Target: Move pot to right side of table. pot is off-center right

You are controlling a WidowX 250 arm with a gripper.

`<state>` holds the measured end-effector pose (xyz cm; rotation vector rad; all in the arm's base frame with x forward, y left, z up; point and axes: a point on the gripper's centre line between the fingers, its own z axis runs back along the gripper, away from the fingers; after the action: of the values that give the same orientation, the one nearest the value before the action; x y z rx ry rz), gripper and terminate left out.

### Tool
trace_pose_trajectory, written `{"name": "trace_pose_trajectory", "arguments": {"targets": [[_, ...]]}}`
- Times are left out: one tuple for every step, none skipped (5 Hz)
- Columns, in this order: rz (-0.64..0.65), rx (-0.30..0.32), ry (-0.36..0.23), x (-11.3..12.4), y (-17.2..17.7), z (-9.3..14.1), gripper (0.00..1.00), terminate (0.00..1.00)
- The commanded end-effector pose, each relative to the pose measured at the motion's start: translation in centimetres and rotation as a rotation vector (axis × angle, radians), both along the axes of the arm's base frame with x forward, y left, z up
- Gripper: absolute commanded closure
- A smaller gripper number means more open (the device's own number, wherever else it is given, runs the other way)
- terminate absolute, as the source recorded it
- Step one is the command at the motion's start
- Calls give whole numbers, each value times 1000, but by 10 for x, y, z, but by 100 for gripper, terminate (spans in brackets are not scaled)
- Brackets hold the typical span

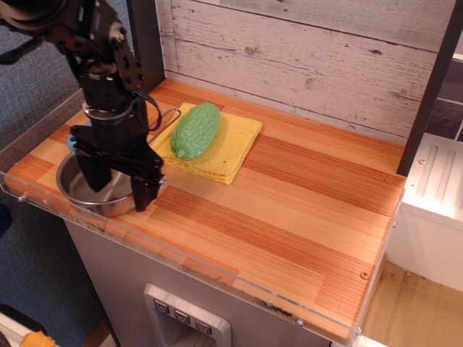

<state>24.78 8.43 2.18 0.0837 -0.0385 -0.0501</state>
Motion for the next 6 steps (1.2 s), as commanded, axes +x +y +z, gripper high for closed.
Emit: {"name": "trace_pose_trajectory", "arguments": {"targets": [[-24,25,-11,-3,-6,-3,100,0],[-18,27,-13,-5,-6,-3,100,0],[31,5,-32,-6,-3,4,100,0],[71,-1,-107,-7,-2,31,100,0],[-43,-74,-244,-6,-33,80,100,0],[-141,-154,-288,-1,-75,117,100,0]]}}
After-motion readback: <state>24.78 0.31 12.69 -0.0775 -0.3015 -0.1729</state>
